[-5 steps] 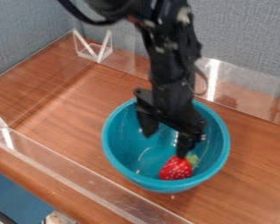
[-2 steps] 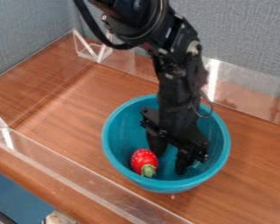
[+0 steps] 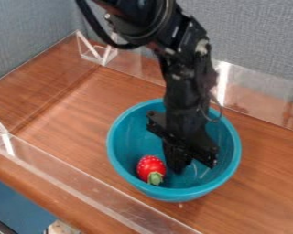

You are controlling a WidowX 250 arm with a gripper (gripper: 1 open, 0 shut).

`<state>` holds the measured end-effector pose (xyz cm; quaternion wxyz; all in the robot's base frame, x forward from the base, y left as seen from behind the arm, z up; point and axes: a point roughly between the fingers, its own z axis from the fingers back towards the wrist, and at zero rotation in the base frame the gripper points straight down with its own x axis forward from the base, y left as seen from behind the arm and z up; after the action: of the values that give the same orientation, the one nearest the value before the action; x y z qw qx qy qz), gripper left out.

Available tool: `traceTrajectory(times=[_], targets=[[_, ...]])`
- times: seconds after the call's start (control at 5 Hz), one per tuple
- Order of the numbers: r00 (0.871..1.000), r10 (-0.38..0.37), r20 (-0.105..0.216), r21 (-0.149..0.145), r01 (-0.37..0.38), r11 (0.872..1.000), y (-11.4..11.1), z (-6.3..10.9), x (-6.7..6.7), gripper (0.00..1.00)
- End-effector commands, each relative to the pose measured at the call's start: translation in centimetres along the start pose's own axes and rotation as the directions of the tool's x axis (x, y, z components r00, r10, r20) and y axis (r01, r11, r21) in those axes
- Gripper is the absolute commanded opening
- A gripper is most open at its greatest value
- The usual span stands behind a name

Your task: Remove the strawberry from inside the blue bowl and put it on the table

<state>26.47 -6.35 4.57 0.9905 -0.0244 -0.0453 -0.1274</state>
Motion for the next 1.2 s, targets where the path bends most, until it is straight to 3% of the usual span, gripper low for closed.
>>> traceTrajectory(times=[0.0,0.2,0.4,0.6,1.0], targets=[[0.994,0.011,0.106,0.004,-0.012,1.0,0.7,3.5,1.5,0.0],[0.986,0.04,0.162,0.016,-0.043,0.999,2.6,6.7,2.0,0.0],[0.969,0.122,0.215,0.031,-0.132,0.991,6.7,10.4,2.5,0.0],[0.979,0.072,0.189,0.033,-0.079,0.996,5.5,9.3,1.3,1.0],[0.992,0.003,0.128,0.024,-0.006,1.0,3.8,6.3,-0.5,1.0]])
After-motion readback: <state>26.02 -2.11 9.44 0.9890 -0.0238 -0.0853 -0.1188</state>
